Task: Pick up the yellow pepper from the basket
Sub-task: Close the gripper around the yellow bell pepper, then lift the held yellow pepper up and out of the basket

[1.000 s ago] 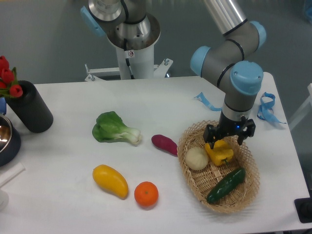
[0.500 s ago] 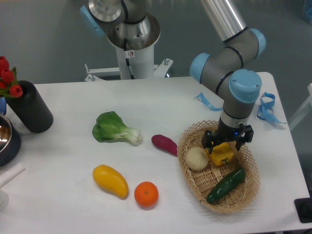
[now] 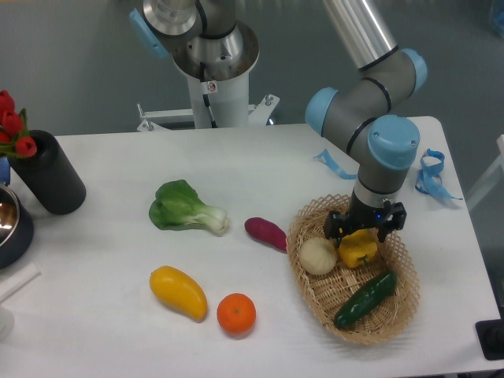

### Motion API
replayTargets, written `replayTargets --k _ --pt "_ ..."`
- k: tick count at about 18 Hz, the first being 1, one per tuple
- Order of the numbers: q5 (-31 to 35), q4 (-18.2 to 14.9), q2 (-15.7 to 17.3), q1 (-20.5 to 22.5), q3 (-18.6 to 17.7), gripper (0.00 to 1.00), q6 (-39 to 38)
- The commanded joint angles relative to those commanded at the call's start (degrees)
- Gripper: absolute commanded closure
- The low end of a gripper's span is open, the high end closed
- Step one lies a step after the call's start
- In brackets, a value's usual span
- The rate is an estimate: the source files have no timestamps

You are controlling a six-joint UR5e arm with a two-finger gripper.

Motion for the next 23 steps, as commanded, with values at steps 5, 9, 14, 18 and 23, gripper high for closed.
replayTargets --k 5,9,14,18,23 --pt "0.0 0.0 0.0 0.0 0.4 0.18 -2.1" --pt "0.0 0.0 0.0 0.0 0.3 0.38 -2.1" --pt "-0.1 -0.1 0.3 0.1 0.4 0.56 -2.1" --pt "-0.2 -0.1 1.9 0.2 1.3 0.56 -1.3" --pt "0.0 -0.2 6.8 0.1 5.0 0.56 7.3"
